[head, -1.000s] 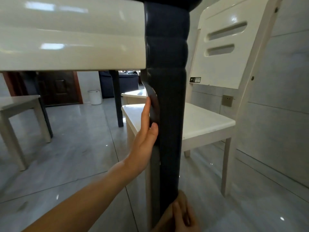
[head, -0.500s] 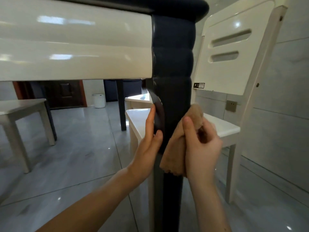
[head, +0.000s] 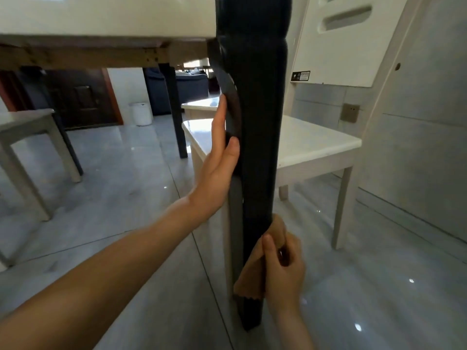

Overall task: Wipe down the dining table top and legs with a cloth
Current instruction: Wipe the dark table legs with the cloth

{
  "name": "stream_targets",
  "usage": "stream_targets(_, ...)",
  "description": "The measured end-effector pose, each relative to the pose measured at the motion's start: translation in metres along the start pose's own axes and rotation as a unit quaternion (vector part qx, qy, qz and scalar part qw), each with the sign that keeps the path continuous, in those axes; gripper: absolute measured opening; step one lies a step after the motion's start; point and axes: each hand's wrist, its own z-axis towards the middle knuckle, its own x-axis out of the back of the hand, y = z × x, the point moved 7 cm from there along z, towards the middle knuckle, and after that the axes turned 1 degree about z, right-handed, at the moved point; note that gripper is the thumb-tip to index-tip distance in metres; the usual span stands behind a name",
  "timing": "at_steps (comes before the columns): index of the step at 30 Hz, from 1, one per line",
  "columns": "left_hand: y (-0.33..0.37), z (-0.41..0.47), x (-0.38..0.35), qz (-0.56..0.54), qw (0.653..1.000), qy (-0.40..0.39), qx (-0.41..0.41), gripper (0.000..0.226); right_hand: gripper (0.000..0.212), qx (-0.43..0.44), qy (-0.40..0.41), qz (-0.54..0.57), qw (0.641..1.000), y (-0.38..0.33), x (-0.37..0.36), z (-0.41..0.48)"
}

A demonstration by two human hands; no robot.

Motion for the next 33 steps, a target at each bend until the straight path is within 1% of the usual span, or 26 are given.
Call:
stream_targets(3,0.0,0.001,0.001,-0.004,1.0,0.009,-0.014,0.054,0.013,-0.052,-0.001,-0.035,0.998,0.038,0.01,-0.016)
stream_targets(6,-0.001,0.0,0.002,-0.009,1.0,0.008,-0.028,0.055,0.014,-0.108,0.025,-0.06,0.992,0.075,0.023,-0.031)
stream_targets(9,-0.003,0.001,0.003,-0.008,1.0,0.013,-0.027,0.055,0.028,-0.177,0.038,-0.075,0.981,0.116,0.033,-0.05)
stream_targets(12,0.0,0.004,0.005,-0.003,1.0,0.025,-0.013,0.054,0.034,-0.266,0.038,-0.117,0.956,0.148,0.043,-0.067)
stream_targets(14,0.004,0.005,0.004,-0.005,0.999,0.033,0.004,0.051,0.037,-0.322,0.054,-0.11,0.939,0.148,0.046,-0.069)
stream_targets(15,0.006,0.004,0.002,-0.008,0.999,0.039,0.01,0.05,0.036,-0.328,0.066,-0.095,0.937,0.137,0.043,-0.064)
stream_targets(17,0.007,0.0,-0.002,-0.039,0.998,0.049,0.025,0.051,0.038,-0.306,0.091,-0.063,0.946,0.093,0.032,-0.048)
stream_targets(20,0.002,-0.004,-0.001,-0.081,0.991,0.071,0.083,0.053,0.038,-0.257,0.107,-0.024,0.96,0.005,0.009,-0.019)
stream_targets(24,0.012,-0.007,0.0,-0.081,0.977,0.078,0.179,0.051,0.03,-0.242,0.068,0.021,0.968,-0.103,-0.024,0.014)
stream_targets(26,0.019,-0.01,0.004,-0.047,0.969,0.074,0.23,0.047,0.032,-0.247,0.045,0.034,0.968,-0.149,-0.034,0.031)
stream_targets(27,0.022,-0.013,0.007,-0.015,0.96,0.069,0.271,0.047,0.032,-0.254,0.033,0.034,0.966,-0.17,-0.038,0.04)
stream_targets(29,0.033,-0.023,0.014,0.063,0.926,0.036,0.37,0.047,0.032,-0.266,0.003,0.016,0.964,-0.208,-0.042,0.052)
stream_targets(31,0.056,-0.036,0.023,0.116,0.884,-0.004,0.452,0.03,0.033,-0.267,-0.023,-0.03,0.963,-0.251,-0.04,0.057)
stream_targets(33,0.103,-0.045,0.032,0.131,0.858,-0.018,0.497,0.025,0.033,-0.28,-0.032,-0.071,0.957,-0.299,-0.031,0.054)
